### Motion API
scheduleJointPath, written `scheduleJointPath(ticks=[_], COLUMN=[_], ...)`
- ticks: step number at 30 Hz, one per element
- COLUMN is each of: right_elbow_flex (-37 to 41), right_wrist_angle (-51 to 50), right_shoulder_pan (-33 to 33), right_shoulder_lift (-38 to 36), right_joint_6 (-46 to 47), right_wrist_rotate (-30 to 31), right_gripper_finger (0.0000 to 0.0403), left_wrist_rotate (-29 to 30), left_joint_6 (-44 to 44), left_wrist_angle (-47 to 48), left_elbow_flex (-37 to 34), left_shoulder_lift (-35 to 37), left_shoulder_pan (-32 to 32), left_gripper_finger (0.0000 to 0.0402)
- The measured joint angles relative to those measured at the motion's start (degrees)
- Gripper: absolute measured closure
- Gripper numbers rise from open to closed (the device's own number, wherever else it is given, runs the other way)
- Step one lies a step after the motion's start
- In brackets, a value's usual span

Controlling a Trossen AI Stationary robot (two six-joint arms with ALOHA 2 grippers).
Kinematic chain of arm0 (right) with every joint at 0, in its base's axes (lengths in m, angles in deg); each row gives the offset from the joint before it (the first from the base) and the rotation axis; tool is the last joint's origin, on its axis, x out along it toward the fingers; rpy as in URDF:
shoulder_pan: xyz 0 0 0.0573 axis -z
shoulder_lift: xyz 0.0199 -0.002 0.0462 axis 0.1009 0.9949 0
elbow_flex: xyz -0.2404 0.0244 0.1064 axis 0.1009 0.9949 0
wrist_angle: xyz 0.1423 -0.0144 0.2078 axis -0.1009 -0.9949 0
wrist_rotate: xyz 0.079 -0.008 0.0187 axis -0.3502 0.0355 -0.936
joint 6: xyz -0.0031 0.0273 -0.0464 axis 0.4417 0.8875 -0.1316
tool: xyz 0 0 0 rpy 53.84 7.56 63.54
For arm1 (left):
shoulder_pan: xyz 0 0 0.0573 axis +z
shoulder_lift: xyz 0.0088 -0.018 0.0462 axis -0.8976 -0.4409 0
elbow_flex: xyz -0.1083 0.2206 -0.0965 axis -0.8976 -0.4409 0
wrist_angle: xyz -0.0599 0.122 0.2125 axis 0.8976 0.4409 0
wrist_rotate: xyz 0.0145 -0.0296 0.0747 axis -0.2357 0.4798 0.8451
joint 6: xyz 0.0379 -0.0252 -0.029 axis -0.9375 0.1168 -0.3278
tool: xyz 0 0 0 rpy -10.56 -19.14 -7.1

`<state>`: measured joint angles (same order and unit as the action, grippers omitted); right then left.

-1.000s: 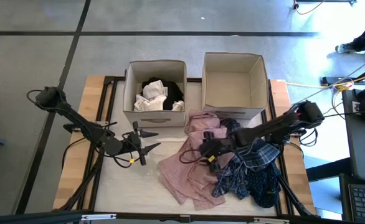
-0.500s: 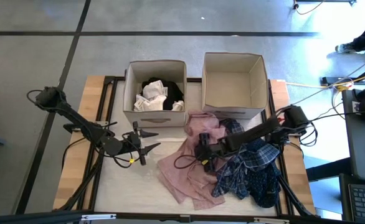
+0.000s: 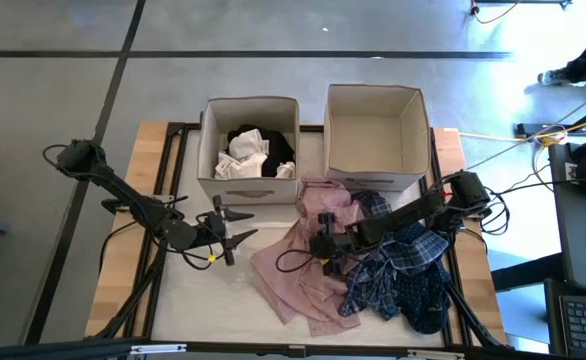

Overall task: Sort clothes
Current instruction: Put the pink polo shirt into the right laundry organizer

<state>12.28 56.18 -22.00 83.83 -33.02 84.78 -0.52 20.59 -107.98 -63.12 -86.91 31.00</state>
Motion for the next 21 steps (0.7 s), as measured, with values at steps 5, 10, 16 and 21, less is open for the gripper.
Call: scheduleJointPath(ticks=[5, 10, 16, 21], right_elbow_flex=[-0.01, -1.06, -4.78, -7.43], right_wrist_angle=[-0.68, -3.52, -10.75, -18.67], right_shoulder_pan=[-0.74, -2.53, -4.13, -4.02], right_shoulder_lift=[0.13, -3.22, -10.92, -17.47], right_joint_6=[-0.16, -1.66, -3.63, -6.12], right_wrist_rotate=[5.42, 8.68, 17.74, 26.26], right_gripper_finger=[0.0369, 0.0388, 0.0386, 0.0388], left_wrist_rotate=[0.0, 0.0, 0.0, 0.0], left_joint_6=[0.29, 0.71, 1.17, 1.4], left_wrist_angle=[-0.01, 0.64, 0.98, 1.01], left_elbow_flex=[0.0, 0.0, 0.0, 0.0], left_shoulder_lift=[0.0, 0.0, 0.0, 0.0], left_shoulder_pan=[0.0, 0.0, 0.0, 0.0], left_gripper_finger=[0.0221, 0.0221, 0.0221, 0.0221])
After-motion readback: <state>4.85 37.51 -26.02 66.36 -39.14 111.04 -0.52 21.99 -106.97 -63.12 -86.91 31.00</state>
